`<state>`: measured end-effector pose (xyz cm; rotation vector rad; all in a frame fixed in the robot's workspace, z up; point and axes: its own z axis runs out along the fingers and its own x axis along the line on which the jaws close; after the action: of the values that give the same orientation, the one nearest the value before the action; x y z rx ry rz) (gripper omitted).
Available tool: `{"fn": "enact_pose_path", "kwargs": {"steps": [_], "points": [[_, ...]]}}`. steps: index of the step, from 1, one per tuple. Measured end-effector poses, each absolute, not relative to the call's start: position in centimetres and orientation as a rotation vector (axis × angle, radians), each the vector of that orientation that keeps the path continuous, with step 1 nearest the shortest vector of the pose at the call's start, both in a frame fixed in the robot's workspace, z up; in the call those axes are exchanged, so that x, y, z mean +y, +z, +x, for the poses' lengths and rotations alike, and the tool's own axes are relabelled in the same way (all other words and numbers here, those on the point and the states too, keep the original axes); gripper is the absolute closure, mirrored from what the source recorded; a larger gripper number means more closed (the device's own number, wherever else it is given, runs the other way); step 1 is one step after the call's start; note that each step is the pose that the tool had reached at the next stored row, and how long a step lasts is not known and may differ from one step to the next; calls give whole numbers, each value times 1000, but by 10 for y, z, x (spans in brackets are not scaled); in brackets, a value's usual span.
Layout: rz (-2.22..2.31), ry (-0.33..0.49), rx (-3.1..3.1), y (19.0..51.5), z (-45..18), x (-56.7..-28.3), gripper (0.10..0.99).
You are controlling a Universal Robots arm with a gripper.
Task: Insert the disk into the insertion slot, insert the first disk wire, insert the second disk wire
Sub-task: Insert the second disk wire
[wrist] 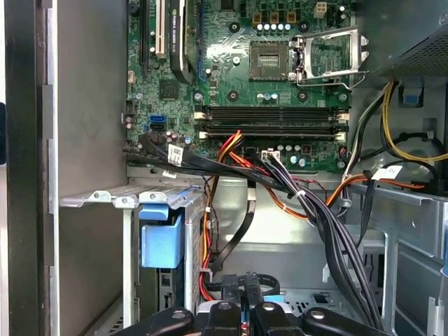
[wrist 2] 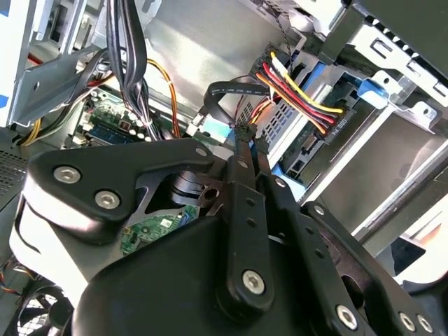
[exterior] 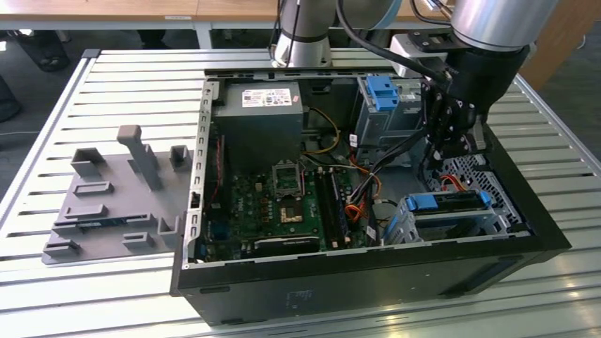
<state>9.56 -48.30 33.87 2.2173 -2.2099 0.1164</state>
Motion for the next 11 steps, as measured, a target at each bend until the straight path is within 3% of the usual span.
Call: {"fn": "enact_pose_path", "kwargs": {"steps": [11], "points": [[2233,83,-2227,338,96,-486,937]]}}
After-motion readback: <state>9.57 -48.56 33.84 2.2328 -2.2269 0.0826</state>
